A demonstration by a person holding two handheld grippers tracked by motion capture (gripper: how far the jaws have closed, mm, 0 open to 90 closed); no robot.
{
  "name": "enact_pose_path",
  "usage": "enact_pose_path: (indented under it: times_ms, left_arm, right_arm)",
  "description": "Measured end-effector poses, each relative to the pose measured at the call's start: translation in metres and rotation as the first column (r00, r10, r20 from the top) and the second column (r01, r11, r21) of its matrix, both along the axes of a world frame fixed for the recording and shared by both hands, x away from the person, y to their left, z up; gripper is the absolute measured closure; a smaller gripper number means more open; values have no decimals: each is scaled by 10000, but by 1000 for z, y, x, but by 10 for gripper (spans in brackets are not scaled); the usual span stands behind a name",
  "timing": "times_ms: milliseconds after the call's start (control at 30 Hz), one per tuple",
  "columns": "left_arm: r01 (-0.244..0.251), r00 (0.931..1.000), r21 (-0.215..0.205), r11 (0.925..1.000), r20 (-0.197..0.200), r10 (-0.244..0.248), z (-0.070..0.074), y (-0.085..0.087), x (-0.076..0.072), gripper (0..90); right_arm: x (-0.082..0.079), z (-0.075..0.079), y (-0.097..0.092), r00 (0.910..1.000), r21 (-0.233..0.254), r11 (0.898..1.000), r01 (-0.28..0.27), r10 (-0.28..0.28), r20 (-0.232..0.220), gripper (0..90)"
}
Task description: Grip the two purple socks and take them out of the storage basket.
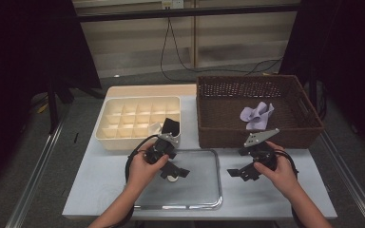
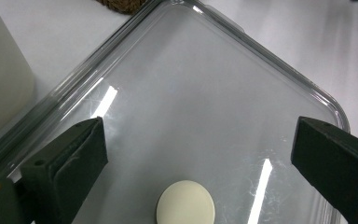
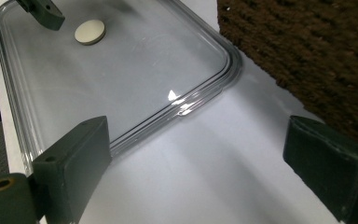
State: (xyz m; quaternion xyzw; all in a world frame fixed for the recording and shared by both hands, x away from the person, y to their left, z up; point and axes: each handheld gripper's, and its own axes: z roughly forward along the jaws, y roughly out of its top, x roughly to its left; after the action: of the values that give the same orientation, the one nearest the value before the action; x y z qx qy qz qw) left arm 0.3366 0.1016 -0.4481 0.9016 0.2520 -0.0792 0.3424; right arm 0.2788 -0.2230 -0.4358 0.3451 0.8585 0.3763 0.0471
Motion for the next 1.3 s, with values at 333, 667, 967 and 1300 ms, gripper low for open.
enact_pose_path:
  times_ms: [333,667,967,1300]
  left_arm:
    - [-44,10000,-85,10000,-41,44,0,0,-1,36]
    - [15,10000,-90,10000,19,-15,2,1,-1,36]
    - [45,9999,-262,9996,-99,-47,3,1,-1,40]
    - [166,9999,-244,9996,1,-166,3,1,-1,41]
  right_arm:
    - [7,22,-5,9999,-226,9997,-118,118,11,75]
    - [14,46,-13,9997,-315,9995,-40,32,-259,75]
    - [25,66,-20,9986,-690,9975,119,-155,-508,75]
    - [43,82,-32,9943,-740,9943,766,-818,-690,73]
